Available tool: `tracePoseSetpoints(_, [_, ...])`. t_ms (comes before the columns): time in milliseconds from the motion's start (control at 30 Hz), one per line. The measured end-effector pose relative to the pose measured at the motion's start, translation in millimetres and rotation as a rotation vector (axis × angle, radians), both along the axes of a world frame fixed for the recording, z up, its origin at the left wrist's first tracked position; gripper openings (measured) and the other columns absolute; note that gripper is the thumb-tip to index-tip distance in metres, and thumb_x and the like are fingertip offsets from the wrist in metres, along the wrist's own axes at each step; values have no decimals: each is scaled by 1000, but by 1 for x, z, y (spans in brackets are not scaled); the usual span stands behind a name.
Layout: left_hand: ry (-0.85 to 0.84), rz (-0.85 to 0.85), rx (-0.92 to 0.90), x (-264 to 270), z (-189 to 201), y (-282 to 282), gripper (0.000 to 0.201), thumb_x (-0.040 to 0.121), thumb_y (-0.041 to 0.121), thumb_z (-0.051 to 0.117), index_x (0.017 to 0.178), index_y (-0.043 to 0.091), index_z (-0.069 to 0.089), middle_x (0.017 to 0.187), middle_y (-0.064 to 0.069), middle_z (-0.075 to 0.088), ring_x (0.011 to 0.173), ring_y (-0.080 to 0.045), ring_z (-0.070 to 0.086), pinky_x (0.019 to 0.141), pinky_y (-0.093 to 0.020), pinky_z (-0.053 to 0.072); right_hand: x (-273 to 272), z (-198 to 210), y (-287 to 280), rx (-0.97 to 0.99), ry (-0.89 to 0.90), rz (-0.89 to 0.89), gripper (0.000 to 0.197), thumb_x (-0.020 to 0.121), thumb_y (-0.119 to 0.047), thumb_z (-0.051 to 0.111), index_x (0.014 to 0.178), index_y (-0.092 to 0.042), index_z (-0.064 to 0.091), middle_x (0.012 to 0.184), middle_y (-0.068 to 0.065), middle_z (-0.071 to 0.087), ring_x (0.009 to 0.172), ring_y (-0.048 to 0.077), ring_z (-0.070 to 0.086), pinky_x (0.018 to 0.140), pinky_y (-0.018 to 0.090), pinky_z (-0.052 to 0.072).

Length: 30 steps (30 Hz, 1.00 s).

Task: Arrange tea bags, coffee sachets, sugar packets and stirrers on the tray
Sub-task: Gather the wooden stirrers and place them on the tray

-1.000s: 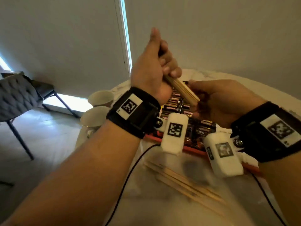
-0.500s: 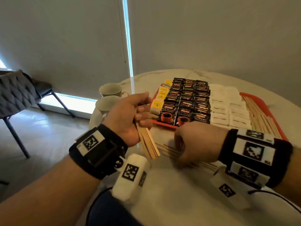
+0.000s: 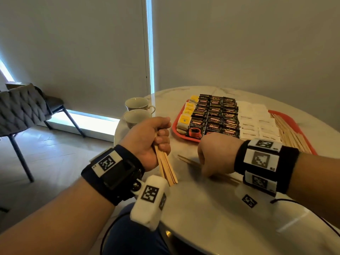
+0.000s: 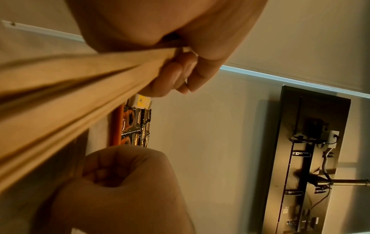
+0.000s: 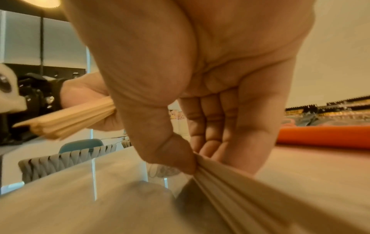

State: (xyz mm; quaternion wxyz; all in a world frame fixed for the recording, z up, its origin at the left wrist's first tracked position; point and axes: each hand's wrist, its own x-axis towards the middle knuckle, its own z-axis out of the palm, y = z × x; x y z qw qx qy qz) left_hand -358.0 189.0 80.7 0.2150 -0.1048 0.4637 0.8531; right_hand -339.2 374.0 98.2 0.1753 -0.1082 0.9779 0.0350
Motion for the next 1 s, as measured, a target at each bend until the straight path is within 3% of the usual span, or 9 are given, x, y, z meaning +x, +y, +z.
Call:
tracePoseSetpoints(133, [-22, 23, -50, -4, -9, 4, 14, 98, 21, 69, 89, 16, 59, 60, 6, 39, 46, -5, 31, 42, -17, 31, -9, 12, 5, -142, -21, -106, 18, 86, -34, 77, 96, -19, 76, 89, -1, 74, 83, 15, 71, 80, 33, 63])
tracePoseSetpoints(300, [34, 56, -25, -7, -3, 25, 29, 85, 39, 83, 71, 17, 69, 55, 8, 41, 51, -6, 26, 48, -18, 27, -11, 49, 9, -900, 25, -380, 10, 84, -7, 78, 93, -5, 76, 85, 13, 78, 69, 20, 74, 59, 25, 59])
tracePoseSetpoints(367, [87, 24, -7, -7, 5, 37, 32, 80, 43, 85, 81, 15, 70, 59, 6, 52, 49, -7, 40, 48, -19, 35, -8, 53, 0, -1036, 31, -358, 13, 83, -3, 78, 95, 0, 73, 86, 17, 77, 71, 24, 75, 60, 28, 60])
tracePoseSetpoints(467, [141, 8, 35, -9, 13, 57, 37, 83, 38, 82, 101, 7, 79, 95, -13, 79, 81, -27, 77, 70, -38, 62, -10, 49, -10, -998, 116, -275, 15, 80, -1, 76, 94, 3, 72, 80, 17, 76, 76, 31, 77, 72, 42, 65])
tracePoseSetpoints(633, [143, 179, -126, -22, 7, 63, 48, 86, 55, 78, 100, 9, 75, 94, -14, 80, 92, -38, 77, 88, -58, 60, -16, 42, -7, -1064, 152, -308, 9, 80, -2, 78, 88, -1, 74, 80, 16, 76, 65, 22, 73, 63, 29, 63])
tracePoseSetpoints(733, [146, 201, -148, -24, 5, 58, 39, 99, 51, 65, 93, 12, 67, 60, -3, 72, 72, -26, 75, 80, -51, 62, -15, 32, -4, -1144, 131, -318, 17, 82, -10, 82, 91, 1, 73, 82, 16, 76, 67, 21, 73, 63, 28, 63])
tracePoseSetpoints(833, [177, 210, -203, -27, 1, 48, 40, 101, 51, 61, 85, 15, 55, 50, 2, 50, 45, -15, 53, 55, -34, 51, -13, 22, 11, -1155, 1, -424, 20, 86, -19, 80, 95, -1, 74, 83, 15, 77, 71, 21, 74, 68, 34, 64])
tracePoseSetpoints(933, [184, 214, -214, -32, -1, 37, 37, 103, 50, 59, 90, 15, 53, 54, 2, 48, 48, -16, 60, 49, -30, 53, -11, 12, 24, -864, -173, -424, 12, 87, -18, 79, 96, -10, 77, 86, 9, 78, 75, 18, 75, 72, 34, 64])
tracePoseSetpoints(1000, [176, 190, -220, -31, 1, 31, 33, 103, 47, 60, 94, 16, 54, 55, 2, 49, 47, -14, 59, 47, -28, 53, -9, 5, 24, -537, -206, -299, 15, 82, -30, 84, 92, -21, 79, 85, -2, 78, 78, 13, 75, 76, 32, 64])
